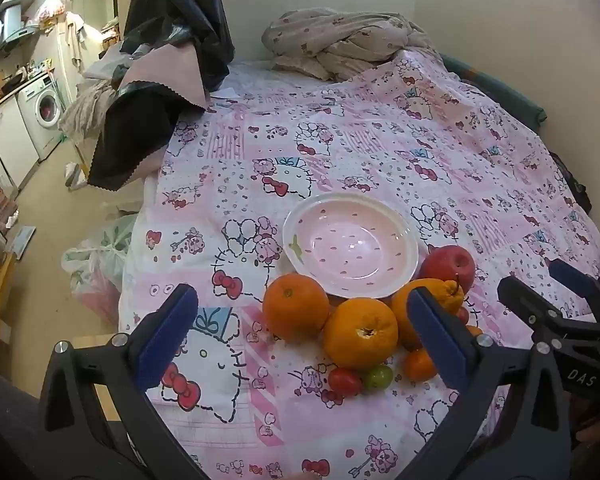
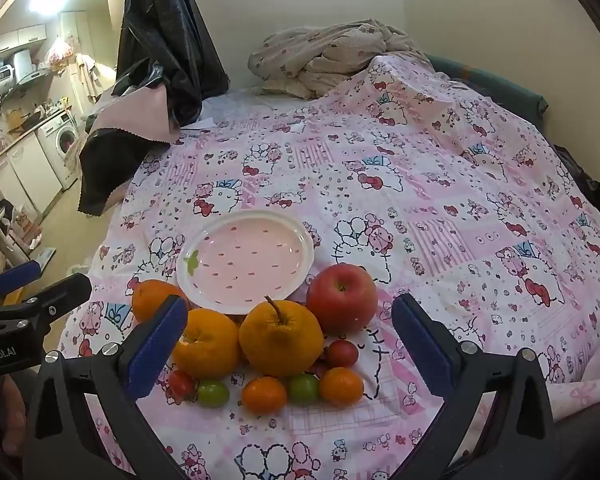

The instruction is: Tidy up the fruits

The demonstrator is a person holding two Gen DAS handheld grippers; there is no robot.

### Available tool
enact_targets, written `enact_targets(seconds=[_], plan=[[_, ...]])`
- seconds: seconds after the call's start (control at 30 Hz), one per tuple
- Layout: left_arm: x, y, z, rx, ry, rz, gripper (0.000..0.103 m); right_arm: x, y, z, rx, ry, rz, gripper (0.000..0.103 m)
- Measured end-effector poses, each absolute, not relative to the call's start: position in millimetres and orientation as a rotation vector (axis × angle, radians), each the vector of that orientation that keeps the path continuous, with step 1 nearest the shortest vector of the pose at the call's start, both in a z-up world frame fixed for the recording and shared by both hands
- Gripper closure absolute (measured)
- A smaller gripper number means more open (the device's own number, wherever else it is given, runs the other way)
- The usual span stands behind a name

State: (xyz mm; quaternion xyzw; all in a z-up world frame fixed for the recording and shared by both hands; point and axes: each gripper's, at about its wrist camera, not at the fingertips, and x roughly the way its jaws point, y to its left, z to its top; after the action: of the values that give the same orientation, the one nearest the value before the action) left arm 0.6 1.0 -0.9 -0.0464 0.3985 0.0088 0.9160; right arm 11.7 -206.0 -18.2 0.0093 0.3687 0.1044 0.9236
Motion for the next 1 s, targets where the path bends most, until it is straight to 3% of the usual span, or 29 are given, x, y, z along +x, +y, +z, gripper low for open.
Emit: enact_targets(seconds=[1.0], plan=[[-1.7, 0.4, 4.1, -0.086, 0.787, 0.037, 0.000, 10.6, -204.4, -16.9, 0.018, 0.755, 0.211, 0.000]])
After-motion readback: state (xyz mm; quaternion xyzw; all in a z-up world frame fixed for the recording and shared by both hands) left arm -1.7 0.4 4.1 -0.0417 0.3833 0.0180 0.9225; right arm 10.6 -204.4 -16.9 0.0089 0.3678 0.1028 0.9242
